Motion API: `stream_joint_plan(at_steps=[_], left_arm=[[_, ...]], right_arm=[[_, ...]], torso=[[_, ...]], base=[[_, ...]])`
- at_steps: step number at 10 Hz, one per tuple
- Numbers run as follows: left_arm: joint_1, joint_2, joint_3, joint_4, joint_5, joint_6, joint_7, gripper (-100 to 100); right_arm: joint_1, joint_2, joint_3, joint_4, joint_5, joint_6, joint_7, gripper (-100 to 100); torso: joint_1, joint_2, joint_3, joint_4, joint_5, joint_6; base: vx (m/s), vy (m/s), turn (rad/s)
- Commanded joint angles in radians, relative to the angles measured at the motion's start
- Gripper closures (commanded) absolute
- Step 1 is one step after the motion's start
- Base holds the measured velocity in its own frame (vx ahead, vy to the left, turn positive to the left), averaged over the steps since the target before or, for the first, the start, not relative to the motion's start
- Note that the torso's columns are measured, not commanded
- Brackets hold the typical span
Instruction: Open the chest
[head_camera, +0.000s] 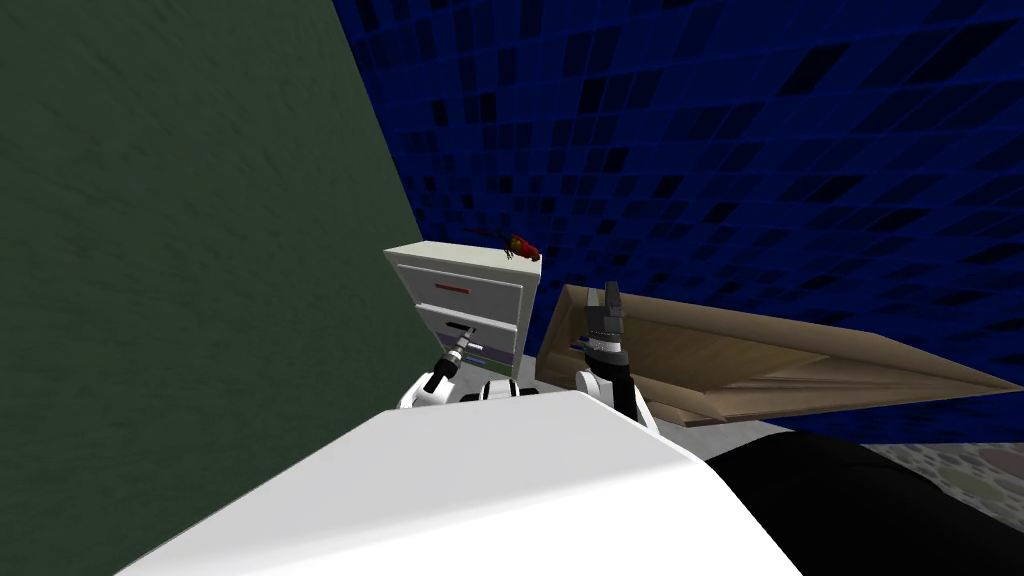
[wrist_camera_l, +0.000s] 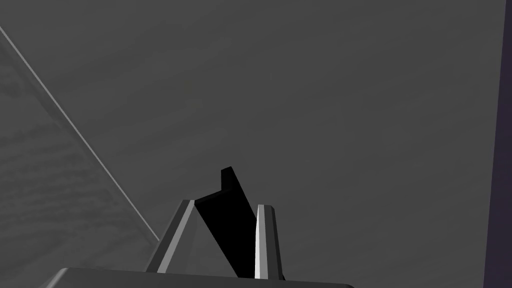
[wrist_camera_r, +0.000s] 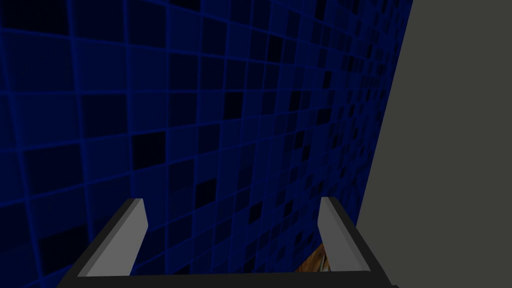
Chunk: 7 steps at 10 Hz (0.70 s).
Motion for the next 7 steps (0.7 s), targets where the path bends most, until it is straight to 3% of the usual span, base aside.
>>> stream_joint_plan(at_steps=[1,2,3,4,5,7], left_arm=[[-0.034,-0.001,0.008,0.063,0.000,-0.012,-0.003,100],[-0.084,-0.006,0.031,0.108,0.002,-0.036,0.000,100],[-0.109,-0.006,0.031,0.148,0.002,-0.036,0.000,100],[-0.109,-0.006,0.031,0.161,0.002,-0.036,0.000,100],[-0.150,-0.010,0.055,0.190,0.005,-0.060,0.002,100],[-0.185,-0.010,0.055,0.242,0.005,-0.060,0.002,100]], right_arm=[[0.000,0.000,0.000,0.000,0.000,0.000,0.000,0],[0.000,0.000,0.000,0.000,0.000,0.000,0.000,0],[0.000,0.000,0.000,0.000,0.000,0.000,0.000,0],[0.000,0.000,0.000,0.000,0.000,0.000,0.000,0],[0.000,0.000,0.000,0.000,0.000,0.000,0.000,0],[0.000,0.000,0.000,0.000,0.000,0.000,0.000,0]], torso=[[0.000,-0.004,-0.002,-0.002,0.000,0.000],[0.000,-0.008,-0.004,-0.005,0.001,-0.001],[0.002,-0.005,-0.003,-0.005,0.001,0.000],[0.002,-0.003,-0.001,-0.004,0.001,-0.001],[0.002,-0.005,-0.002,-0.005,0.001,-0.002],[0.002,-0.001,-0.001,-0.001,0.001,-0.001]], base=[[0.000,0.000,0.000],[-0.073,0.019,-0.057],[-0.109,0.012,-0.056],[-0.061,-0.006,-0.015],[-0.121,0.000,-0.074],[-0.078,0.011,-0.011]])
